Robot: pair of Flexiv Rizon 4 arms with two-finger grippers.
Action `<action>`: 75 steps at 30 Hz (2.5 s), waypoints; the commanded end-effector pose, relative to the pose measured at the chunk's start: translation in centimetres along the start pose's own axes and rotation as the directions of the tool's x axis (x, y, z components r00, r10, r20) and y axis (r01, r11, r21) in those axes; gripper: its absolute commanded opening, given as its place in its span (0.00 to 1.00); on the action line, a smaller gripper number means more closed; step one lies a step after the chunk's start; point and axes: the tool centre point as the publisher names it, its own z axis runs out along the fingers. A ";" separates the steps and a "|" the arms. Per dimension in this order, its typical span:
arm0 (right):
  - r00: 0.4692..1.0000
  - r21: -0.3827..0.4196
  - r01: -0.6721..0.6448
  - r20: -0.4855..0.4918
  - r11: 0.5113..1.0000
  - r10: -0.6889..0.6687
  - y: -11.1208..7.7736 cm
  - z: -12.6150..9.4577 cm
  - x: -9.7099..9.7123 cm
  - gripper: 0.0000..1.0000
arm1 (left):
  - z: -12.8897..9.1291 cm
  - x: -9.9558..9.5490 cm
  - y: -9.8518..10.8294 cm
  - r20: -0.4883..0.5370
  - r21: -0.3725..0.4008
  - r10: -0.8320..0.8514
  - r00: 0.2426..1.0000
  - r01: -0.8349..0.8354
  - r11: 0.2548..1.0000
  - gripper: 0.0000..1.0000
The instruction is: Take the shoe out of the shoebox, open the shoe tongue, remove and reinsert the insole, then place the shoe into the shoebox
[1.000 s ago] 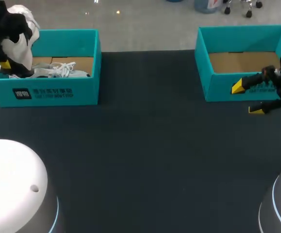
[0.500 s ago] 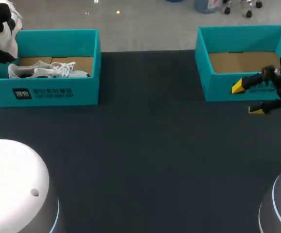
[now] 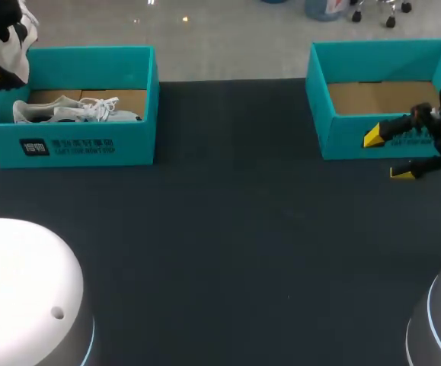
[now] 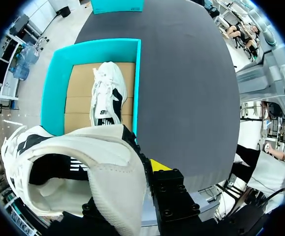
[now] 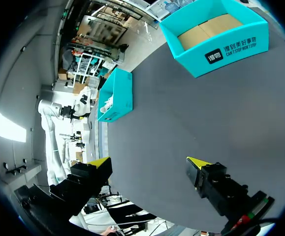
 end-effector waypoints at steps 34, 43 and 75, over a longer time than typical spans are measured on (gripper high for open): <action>1.000 -0.001 -0.002 0.003 1.000 0.002 0.0 0.0 0.0 1.00 | -0.2 -4.2 1.8 0.000 -0.023 0.042 0.999 -0.042 0.999 0.00; 1.000 -0.001 -0.002 0.003 1.000 0.002 0.0 0.0 0.0 1.00 | 0.7 -8.6 3.0 0.013 -0.021 0.108 0.994 -0.108 0.994 0.00; 1.000 -0.001 -0.002 0.003 1.000 0.002 0.0 0.0 0.0 1.00 | -0.7 -9.8 5.4 -0.160 -0.080 0.899 0.408 -0.913 0.400 0.00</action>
